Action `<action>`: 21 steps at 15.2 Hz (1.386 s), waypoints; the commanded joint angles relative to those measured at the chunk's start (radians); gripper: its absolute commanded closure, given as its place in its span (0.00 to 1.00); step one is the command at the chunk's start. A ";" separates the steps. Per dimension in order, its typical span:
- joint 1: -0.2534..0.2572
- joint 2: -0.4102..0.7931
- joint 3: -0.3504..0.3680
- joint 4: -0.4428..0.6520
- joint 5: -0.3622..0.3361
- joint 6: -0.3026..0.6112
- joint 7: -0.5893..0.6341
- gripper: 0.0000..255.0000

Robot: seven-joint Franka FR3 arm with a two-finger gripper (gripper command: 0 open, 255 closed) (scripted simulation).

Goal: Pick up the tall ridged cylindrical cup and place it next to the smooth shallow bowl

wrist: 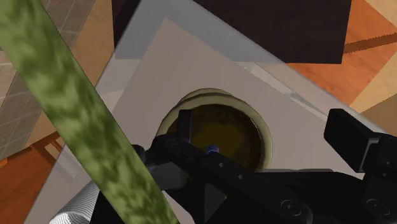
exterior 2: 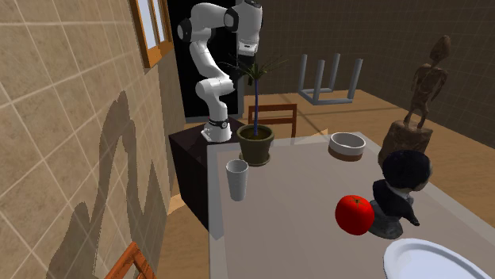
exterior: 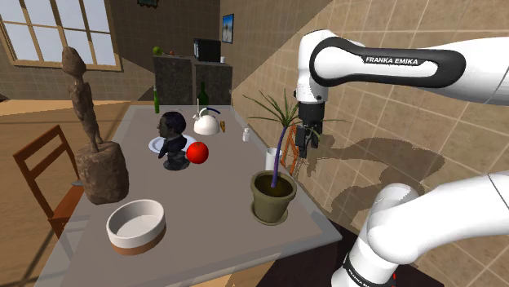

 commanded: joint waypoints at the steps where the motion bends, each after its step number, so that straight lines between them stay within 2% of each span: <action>1: 0.000 0.000 0.000 0.000 0.000 0.000 0.000 0.00; 11: -0.053 0.315 -0.149 0.097 -0.036 0.223 -0.105 0.00; 16: -0.072 0.493 -0.215 0.190 -0.014 0.306 -0.167 0.00; 21: -0.095 0.683 -0.271 0.314 0.039 0.363 -0.239 0.00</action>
